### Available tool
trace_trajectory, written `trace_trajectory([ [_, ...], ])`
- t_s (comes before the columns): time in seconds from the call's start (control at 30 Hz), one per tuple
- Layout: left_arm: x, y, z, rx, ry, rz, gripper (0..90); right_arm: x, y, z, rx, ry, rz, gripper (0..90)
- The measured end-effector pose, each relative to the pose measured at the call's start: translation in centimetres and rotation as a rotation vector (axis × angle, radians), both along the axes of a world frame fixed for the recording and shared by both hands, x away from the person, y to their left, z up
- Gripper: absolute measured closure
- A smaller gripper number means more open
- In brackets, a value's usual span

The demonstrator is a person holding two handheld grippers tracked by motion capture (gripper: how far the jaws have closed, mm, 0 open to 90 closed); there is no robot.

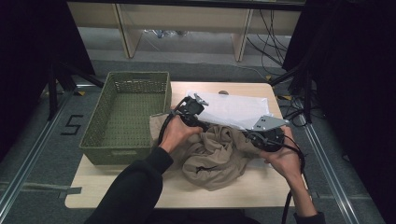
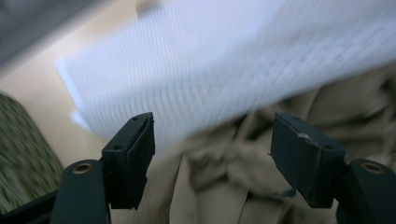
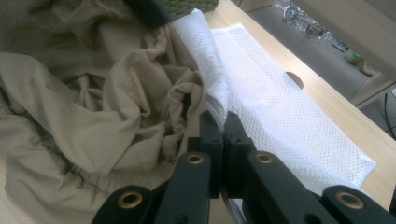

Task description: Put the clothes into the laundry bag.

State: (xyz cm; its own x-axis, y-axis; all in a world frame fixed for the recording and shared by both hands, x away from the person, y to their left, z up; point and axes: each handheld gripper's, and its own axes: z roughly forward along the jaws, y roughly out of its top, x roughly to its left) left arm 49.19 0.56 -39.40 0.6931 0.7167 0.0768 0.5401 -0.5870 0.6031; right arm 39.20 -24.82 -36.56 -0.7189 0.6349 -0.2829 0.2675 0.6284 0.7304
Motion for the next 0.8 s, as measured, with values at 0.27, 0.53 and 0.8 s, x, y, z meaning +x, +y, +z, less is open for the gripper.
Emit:
trace_trajectory([
  [0.27,1.6,-0.9,-4.5,0.114,0.219,-0.060,70.0,0.3,-0.4,-0.3,0.000,0.005,-0.005,90.0],
  [0.53,-3.9,-1.2,-1.7,-0.023,0.128,-0.184,84.9,0.4,-0.5,-0.3,0.006,0.005,-0.016,90.0],
  [0.8,-8.7,-3.1,-2.2,-0.196,0.188,-0.307,72.1,0.4,-0.3,-0.3,0.000,0.002,-0.004,90.0],
])
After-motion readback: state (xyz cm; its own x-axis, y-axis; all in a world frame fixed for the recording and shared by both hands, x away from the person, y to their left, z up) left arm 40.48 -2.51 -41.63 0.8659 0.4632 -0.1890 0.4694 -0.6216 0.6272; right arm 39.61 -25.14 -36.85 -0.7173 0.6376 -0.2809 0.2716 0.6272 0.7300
